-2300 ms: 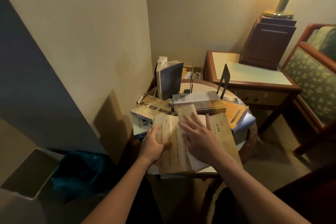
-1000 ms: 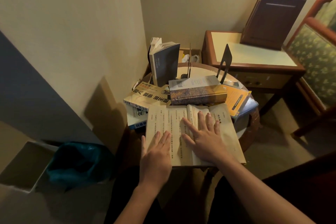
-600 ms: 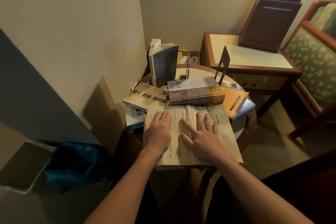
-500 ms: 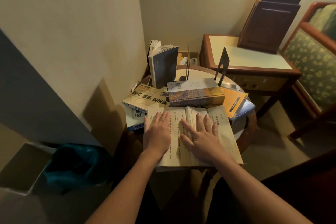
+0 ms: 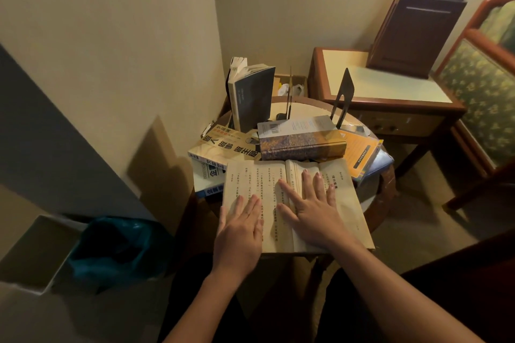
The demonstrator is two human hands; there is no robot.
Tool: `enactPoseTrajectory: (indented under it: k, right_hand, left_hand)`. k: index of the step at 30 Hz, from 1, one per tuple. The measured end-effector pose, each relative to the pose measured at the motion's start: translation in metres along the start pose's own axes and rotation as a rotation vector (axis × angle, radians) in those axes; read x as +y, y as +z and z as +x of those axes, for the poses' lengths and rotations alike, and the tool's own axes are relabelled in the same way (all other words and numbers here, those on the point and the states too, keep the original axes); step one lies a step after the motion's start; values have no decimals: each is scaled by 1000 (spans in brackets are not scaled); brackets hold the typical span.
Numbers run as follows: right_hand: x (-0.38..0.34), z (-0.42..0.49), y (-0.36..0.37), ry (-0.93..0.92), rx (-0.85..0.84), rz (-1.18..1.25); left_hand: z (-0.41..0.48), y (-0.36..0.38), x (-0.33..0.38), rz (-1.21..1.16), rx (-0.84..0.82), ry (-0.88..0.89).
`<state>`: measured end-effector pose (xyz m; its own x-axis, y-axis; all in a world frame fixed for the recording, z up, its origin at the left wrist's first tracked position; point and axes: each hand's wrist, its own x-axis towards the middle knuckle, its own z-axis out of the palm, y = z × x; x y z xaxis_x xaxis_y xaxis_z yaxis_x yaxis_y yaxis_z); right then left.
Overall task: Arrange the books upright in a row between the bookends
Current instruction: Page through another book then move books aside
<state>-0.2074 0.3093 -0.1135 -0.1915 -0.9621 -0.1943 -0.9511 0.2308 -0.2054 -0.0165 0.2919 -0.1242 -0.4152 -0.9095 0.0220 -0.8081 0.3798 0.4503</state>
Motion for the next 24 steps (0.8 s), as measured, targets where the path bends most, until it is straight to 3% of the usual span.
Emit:
enactPoseTrajectory:
  k: [7,13,18,24]
  right_hand:
    - [-1,-1,-1,1,1,1]
    - [-1,-1,-1,1,-1,7]
    - [-4,-3,-4,0,-14,12]
    - [-8,-11,-8,38,-9,164]
  left_hand:
    - [62,-10,2,56,-79,20]
    - [38,2,-2,115,-86,-11]
    - [15,-1,-10,-93,-70,-191]
    - [19,-26,-9,-188,-59,-235]
